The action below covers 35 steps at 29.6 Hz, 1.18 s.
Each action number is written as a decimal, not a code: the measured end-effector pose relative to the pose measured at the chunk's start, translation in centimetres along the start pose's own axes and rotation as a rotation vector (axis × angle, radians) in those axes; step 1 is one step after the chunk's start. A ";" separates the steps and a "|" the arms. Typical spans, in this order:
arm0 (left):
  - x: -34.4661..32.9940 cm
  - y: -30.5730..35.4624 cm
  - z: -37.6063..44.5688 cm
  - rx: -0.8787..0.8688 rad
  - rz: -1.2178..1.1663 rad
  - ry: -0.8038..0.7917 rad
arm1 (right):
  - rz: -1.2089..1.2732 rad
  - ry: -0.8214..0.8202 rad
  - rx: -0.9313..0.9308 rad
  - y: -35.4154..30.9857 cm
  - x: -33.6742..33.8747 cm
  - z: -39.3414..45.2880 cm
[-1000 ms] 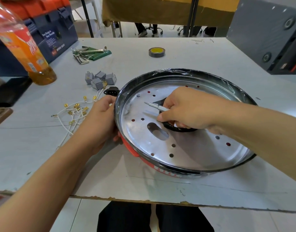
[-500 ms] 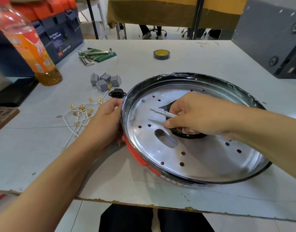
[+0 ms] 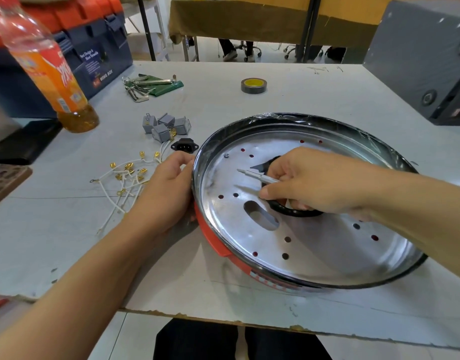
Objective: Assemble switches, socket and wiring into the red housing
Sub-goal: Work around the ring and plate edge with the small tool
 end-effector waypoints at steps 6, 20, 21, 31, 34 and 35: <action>0.6 1.0 0.0 -0.020 -0.057 0.077 | -0.021 0.090 -0.045 -0.6 0.3 0.4; 3.0 1.6 -1.2 -0.141 0.177 -0.023 | -0.084 -0.066 -0.052 0.4 1.9 -2.6; 3.1 1.5 -1.5 -0.149 0.202 -0.034 | -0.091 -0.065 -0.052 0.5 1.8 -2.6; 3.9 0.6 -3.3 -0.075 0.326 -0.093 | -0.030 -0.028 -0.107 0.4 1.4 -2.7; 2.8 -0.1 -4.1 0.004 0.332 -0.209 | -0.011 0.005 -0.113 0.3 1.4 -2.7; 2.4 -0.2 -4.3 0.014 0.318 -0.225 | -0.009 0.020 -0.111 0.3 1.4 -2.7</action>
Point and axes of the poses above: each hand's wrist, its own z-axis towards the middle knuckle, its own x-axis out of the back of the hand, y = z × x, the point moved 8 cm from there along z, towards the middle knuckle, and after that the axes turned 7 degrees about y, right-handed, at the moved point
